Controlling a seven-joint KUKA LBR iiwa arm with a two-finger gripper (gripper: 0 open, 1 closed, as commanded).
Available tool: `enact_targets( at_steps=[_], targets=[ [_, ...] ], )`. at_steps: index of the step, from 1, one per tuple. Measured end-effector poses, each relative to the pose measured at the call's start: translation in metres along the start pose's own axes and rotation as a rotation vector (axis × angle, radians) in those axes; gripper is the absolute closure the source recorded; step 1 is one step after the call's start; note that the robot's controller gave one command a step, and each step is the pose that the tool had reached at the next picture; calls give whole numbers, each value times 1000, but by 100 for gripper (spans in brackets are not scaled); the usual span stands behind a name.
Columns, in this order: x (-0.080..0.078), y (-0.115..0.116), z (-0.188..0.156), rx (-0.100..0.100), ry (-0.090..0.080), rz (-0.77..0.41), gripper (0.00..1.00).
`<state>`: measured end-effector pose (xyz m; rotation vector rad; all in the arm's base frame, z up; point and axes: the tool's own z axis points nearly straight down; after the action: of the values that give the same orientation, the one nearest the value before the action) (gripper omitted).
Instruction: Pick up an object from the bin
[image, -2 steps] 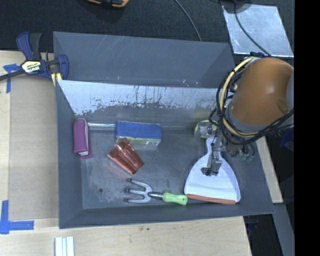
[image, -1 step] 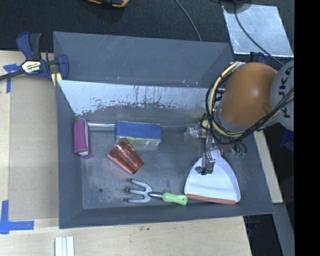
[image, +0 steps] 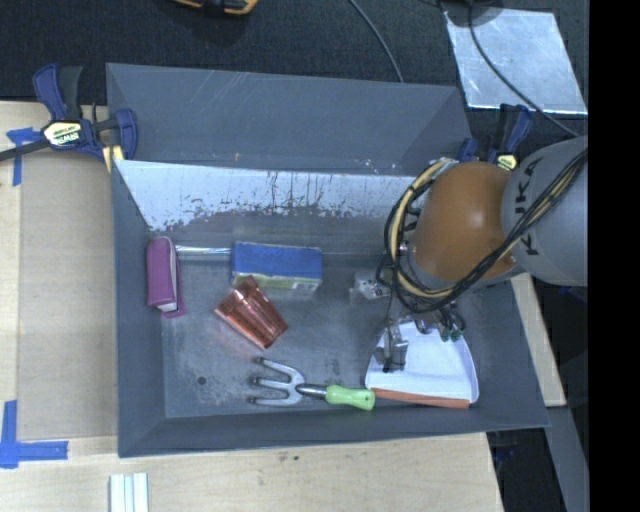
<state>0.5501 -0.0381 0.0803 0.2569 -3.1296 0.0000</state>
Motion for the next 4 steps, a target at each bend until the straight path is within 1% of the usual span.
enact_targets(
  at_steps=[1,2,3,4],
  targets=[
    [-11,-22,-7,5,-20,23,0],
    [-4,-22,9,2,-9,132,100],
    [-4,-22,9,2,-9,132,100],
    [-43,-48,-32,5,-15,-144,100]
  ],
)
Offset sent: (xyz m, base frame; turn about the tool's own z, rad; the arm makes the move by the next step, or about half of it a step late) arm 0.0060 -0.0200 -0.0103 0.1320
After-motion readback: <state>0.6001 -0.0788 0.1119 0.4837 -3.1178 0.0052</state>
